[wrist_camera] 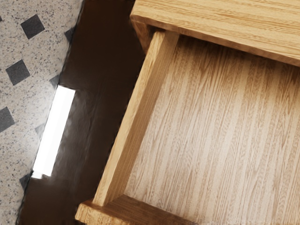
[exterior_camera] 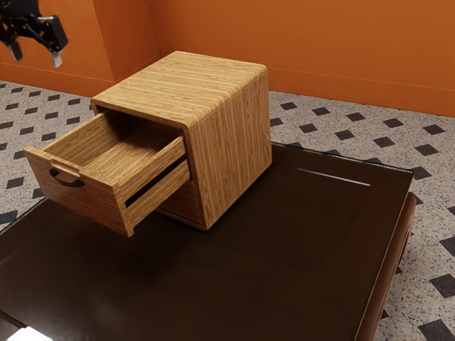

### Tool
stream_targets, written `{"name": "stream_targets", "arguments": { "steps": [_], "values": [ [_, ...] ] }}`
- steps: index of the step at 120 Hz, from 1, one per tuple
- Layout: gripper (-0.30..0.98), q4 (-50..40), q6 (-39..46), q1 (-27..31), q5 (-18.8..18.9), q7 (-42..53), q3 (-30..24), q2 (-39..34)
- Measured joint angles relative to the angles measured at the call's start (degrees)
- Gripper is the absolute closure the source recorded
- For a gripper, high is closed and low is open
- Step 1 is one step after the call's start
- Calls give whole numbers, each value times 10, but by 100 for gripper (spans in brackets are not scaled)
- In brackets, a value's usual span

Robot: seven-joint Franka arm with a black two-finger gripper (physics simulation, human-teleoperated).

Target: Push the drawer handle with one arm to close the drawer

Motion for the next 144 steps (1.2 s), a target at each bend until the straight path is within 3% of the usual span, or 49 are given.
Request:
{"name": "stream_targets", "arguments": {
  "steps": [17, 35, 48, 72, 87, 105, 144],
  "values": [
    [0, -36, -5, 24, -3, 4, -3, -8],
    [0, -161, -6, -34, -6, 0, -20, -73],
    [1, -230, -5, -36, -6, -3, -38, -130],
    [45, -335, -5, -32, 5, -13, -64, -221],
    [62, -406, -6, -16, 13, -17, -82, -281],
    [72, -471, -7, 4, 16, -22, -103, -319],
    [78, -528, 30, 22, 24, -28, -88, -311]
  ]
}}
